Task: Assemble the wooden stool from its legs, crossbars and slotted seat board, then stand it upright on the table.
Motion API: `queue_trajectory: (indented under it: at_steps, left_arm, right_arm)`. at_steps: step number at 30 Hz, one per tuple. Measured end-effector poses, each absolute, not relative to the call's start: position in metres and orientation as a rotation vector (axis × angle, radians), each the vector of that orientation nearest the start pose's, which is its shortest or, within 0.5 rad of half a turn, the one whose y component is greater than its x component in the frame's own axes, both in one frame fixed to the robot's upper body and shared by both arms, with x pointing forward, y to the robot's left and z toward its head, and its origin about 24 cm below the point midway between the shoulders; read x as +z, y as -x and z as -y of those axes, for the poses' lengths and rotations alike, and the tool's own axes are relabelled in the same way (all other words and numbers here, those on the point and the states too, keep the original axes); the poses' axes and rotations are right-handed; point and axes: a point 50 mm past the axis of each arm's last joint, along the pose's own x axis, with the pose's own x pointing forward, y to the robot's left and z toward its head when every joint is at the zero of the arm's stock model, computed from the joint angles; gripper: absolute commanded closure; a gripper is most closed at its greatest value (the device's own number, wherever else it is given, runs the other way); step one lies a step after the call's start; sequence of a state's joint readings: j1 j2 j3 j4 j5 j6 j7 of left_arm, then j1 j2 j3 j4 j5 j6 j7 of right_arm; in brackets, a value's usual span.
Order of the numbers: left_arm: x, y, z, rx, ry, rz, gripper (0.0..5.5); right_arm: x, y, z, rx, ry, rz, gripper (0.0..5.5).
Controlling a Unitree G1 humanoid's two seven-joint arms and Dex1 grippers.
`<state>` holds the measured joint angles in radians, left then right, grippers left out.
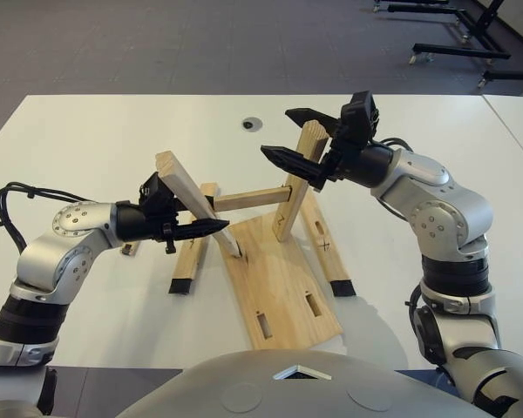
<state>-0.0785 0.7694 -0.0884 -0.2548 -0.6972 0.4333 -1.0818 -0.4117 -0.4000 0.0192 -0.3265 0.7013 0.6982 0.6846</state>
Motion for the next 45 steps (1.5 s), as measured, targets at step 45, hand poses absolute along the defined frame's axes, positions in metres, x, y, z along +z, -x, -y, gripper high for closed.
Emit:
queue_trajectory:
  at_steps: [45]
  left_arm:
    - [0.109,-0.243,-0.179,-1.436,-0.020,-0.335,3.47]
  right_arm:
    - [0.159,-0.260,0.132,1.391,-0.015,-0.098,0.41]
